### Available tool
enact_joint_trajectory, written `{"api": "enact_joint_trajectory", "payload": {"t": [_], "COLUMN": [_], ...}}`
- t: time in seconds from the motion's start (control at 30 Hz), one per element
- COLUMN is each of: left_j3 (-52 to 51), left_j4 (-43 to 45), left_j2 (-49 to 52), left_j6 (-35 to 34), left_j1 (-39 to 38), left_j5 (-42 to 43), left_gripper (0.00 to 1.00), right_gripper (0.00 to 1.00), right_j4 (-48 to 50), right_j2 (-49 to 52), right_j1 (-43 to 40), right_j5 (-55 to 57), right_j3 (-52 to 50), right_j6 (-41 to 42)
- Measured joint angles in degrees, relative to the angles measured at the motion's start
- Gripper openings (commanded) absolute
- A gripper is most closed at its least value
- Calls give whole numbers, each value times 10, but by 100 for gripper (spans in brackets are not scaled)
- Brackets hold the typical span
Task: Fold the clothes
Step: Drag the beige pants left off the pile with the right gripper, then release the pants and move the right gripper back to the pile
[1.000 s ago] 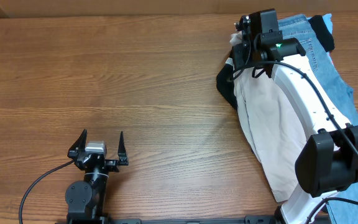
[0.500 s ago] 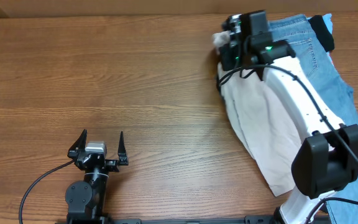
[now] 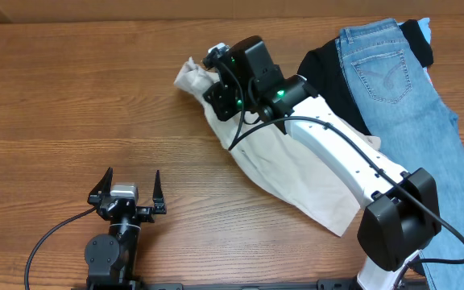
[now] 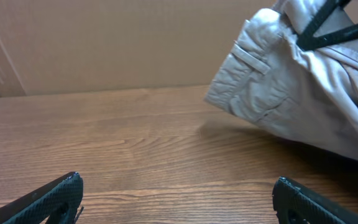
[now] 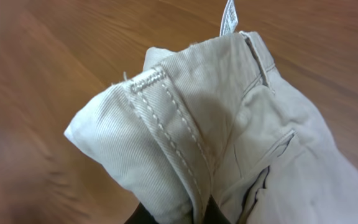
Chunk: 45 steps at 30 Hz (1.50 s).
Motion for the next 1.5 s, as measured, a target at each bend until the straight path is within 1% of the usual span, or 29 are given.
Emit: {"api": "enact_joint_trajectory", "payload": {"t": [0.07, 0.2, 0.33, 0.4, 0.47, 0.5, 0.67, 0.77, 0.87, 0.9, 0.93, 1.0, 1.03, 1.1, 1.13, 1.2, 1.27, 1.37, 1.5], "left_j3": [0, 0, 0, 0, 0, 0, 0, 0, 0, 0, 0, 0, 0, 0, 0, 0, 0, 0, 0], "left_j4": [0, 0, 0, 0, 0, 0, 0, 0, 0, 0, 0, 0, 0, 0, 0, 0, 0, 0, 0], "left_j2": [0, 0, 0, 0, 0, 0, 0, 0, 0, 0, 0, 0, 0, 0, 0, 0, 0, 0, 0], "left_j6": [0, 0, 0, 0, 0, 0, 0, 0, 0, 0, 0, 0, 0, 0, 0, 0, 0, 0, 0], "left_j1": [0, 0, 0, 0, 0, 0, 0, 0, 0, 0, 0, 0, 0, 0, 0, 0, 0, 0, 0], "left_j5": [0, 0, 0, 0, 0, 0, 0, 0, 0, 0, 0, 0, 0, 0, 0, 0, 0, 0, 0], "left_gripper": [100, 100, 100, 100, 100, 100, 100, 100, 100, 100, 100, 100, 100, 100, 100, 100, 100, 100, 100], "right_gripper": [12, 12, 12, 27, 46, 52, 52, 52, 52, 51, 46, 30, 23, 11, 8, 4, 4, 4, 4], "right_j4": [8, 23, 27, 27, 28, 30, 29, -14, -89, -125, -158, -189, -200, -221, -227, -240, -244, -244, -231], "right_j2": [0, 0, 0, 0, 0, 0, 0, 0, 0, 0, 0, -1, -2, -5, -5, -4, -2, 14, 73], "right_j1": [12, 32, 48, 58, 65, 68, 68, 60, 41, 23, 3, -37, -72, -141, -163, -229, -288, -336, -381], "right_j5": [-13, -24, -32, -34, -38, -40, -47, -35, 2, 25, 45, 71, 86, 106, 111, 116, 103, 72, 5], "right_j3": [0, 0, 0, 0, 0, 0, 0, 17, 69, 104, 134, 170, 184, 191, 191, 183, 172, 166, 166], "right_j6": [20, 63, 87, 92, 99, 101, 104, 104, 103, 103, 99, 86, 79, 60, 54, 38, 16, -12, -50]}}
